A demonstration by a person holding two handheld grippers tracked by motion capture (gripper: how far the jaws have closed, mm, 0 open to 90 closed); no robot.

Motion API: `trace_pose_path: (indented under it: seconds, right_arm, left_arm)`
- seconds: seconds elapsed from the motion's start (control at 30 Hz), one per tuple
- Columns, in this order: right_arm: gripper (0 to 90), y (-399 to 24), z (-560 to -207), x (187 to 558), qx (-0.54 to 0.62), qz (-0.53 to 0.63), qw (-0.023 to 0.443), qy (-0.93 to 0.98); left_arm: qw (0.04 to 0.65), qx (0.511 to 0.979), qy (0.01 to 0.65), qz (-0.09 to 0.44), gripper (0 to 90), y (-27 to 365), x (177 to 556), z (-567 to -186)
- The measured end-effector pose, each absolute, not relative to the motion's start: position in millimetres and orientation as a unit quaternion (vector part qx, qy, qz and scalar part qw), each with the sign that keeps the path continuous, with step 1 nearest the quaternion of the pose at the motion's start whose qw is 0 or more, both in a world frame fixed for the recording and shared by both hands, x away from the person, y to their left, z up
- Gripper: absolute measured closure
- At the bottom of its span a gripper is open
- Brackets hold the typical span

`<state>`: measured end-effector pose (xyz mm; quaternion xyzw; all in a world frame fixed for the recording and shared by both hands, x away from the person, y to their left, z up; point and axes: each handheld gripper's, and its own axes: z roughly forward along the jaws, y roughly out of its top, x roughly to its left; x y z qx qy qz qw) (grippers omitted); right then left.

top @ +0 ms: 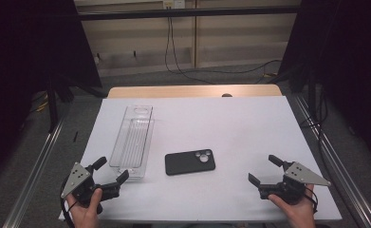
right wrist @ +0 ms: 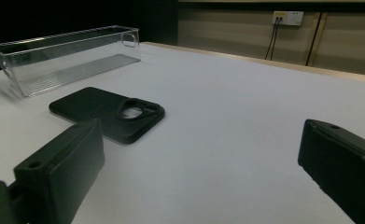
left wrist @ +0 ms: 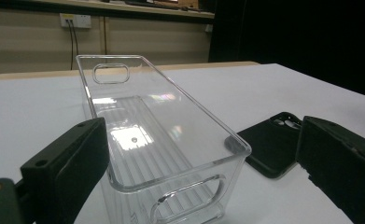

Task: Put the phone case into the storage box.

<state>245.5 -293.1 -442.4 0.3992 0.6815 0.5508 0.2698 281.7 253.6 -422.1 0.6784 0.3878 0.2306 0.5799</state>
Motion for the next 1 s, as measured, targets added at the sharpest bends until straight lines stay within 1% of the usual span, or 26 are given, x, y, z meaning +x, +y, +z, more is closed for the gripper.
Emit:
trace_pose_path:
  seconds: [0.23, 0.43, 1.0]
  right_arm:
    - [0.4, -287.9, -441.1, 251.8, 0.4, 0.562, 0.257, 0.677]
    - [0.7, -280.2, -439.3, 260.9, 0.391, 0.562, 0.26, 0.68]
    - [1.4, -259.8, -432.0, 280.8, 0.379, 0.574, 0.263, 0.677]
  left_arm:
    - [0.58, 0.678, 0.389, 0.231, 2.7, 250.7, 282.9, -423.5]
    - [0.575, 0.683, 0.387, 0.232, 2.7, 250.4, 284.4, -423.9]
    - [0.578, 0.674, 0.398, 0.23, 2.8, 252.7, 283.1, -424.0]
